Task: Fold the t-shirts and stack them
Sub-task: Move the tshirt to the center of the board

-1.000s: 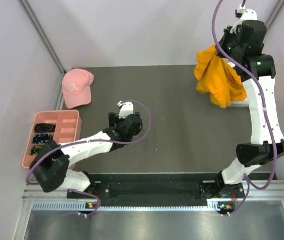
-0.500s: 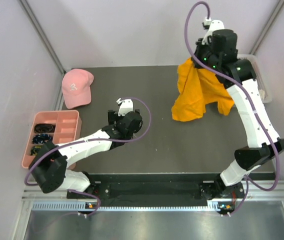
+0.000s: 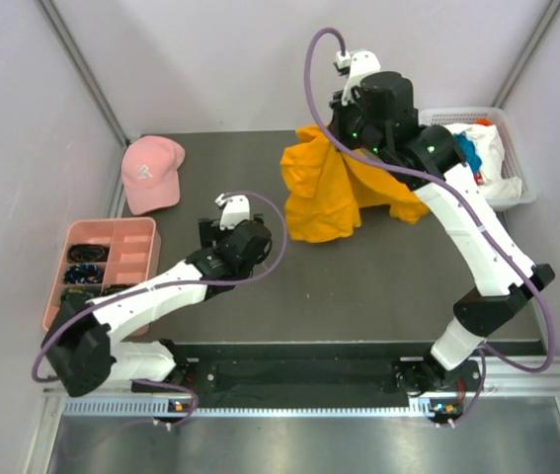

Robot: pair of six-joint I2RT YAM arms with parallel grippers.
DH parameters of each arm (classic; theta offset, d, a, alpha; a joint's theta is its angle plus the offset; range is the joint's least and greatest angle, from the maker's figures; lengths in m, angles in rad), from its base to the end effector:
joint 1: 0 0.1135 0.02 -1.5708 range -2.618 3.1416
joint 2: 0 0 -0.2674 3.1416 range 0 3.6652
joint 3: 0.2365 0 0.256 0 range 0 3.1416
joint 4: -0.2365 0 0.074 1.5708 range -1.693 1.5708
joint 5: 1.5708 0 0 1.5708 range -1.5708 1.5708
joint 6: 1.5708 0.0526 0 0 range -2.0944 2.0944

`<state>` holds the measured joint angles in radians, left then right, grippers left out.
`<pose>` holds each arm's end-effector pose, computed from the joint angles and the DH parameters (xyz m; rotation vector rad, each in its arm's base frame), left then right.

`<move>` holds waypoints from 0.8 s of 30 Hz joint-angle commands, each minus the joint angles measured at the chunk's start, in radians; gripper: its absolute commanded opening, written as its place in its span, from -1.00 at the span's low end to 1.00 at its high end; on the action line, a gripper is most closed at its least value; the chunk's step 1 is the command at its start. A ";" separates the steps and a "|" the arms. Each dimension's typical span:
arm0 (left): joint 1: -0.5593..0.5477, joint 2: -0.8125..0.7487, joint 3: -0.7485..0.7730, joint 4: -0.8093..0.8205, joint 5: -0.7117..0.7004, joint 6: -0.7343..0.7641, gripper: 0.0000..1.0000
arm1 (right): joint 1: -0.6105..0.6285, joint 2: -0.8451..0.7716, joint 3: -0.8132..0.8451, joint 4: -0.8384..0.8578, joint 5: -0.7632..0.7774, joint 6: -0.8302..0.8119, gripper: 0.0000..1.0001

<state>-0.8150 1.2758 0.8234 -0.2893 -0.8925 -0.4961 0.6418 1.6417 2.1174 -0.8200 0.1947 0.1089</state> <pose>0.2158 -0.1693 0.2422 -0.0968 2.0130 0.2189 0.2872 0.2019 0.5051 -0.3776 1.8838 0.3204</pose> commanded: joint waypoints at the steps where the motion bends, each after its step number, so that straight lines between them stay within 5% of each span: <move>1: 0.007 -0.099 0.045 -0.057 -0.083 -0.015 0.98 | 0.050 0.007 -0.023 0.028 0.048 -0.003 -1.00; 10: 0.043 -0.187 0.108 -0.177 -0.148 -0.016 0.98 | 0.090 -0.010 -0.082 0.042 0.031 0.021 -1.00; 18: 0.250 -0.234 0.082 -0.168 0.039 -0.021 0.98 | 0.183 -0.017 -0.117 0.027 0.032 0.026 -1.00; 24: 0.257 -0.213 0.095 -0.171 0.041 -0.029 0.98 | 0.216 -0.023 -0.170 0.030 0.075 0.041 -1.00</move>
<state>-0.5621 1.0569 0.8940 -0.4530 -0.8776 -0.5129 0.8391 1.6520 1.9846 -0.8303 0.2241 0.1287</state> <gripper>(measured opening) 0.990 0.014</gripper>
